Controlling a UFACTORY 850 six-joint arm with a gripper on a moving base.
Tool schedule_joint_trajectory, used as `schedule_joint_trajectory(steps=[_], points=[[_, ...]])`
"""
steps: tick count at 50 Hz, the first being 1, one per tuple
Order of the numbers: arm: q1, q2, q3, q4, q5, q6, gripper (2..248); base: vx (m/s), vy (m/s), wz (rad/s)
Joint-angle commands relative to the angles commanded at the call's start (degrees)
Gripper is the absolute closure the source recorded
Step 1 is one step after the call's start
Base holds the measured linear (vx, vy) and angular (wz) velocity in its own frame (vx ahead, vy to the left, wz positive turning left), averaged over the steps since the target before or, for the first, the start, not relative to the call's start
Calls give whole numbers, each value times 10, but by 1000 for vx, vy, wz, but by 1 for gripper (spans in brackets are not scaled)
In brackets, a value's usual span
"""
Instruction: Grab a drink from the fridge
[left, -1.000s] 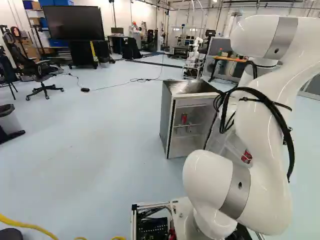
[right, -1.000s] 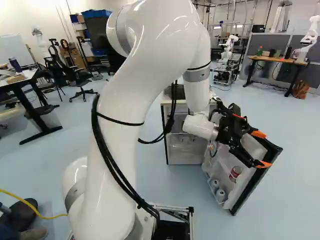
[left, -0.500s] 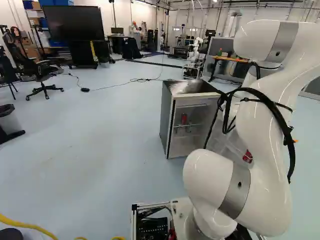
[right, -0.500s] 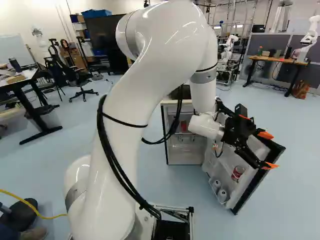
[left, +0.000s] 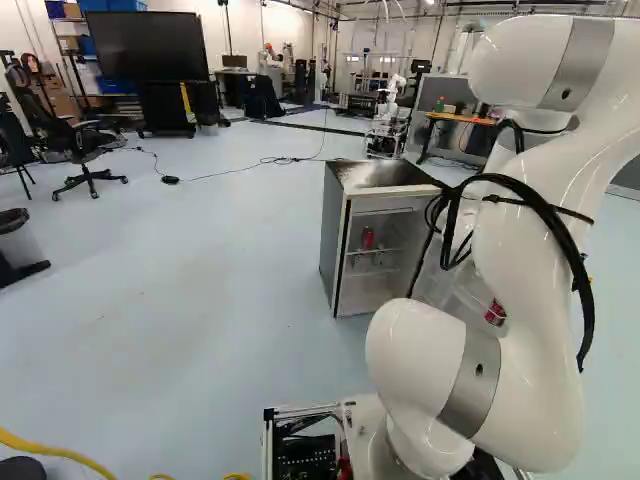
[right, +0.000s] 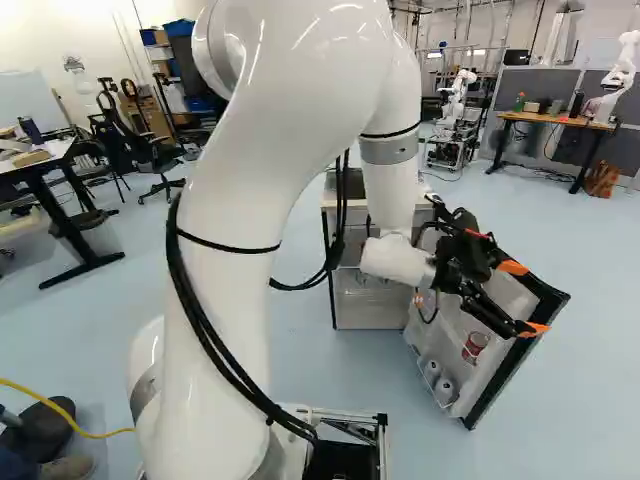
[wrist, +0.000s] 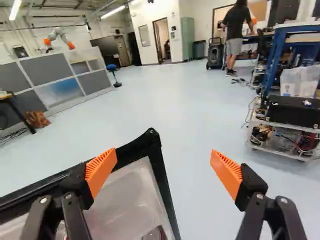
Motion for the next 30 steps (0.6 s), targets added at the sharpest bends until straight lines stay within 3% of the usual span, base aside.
schedule_joint_trajectory(steps=[30], points=[[25, 78, 108, -180, 0, 0, 3, 0, 0, 0]])
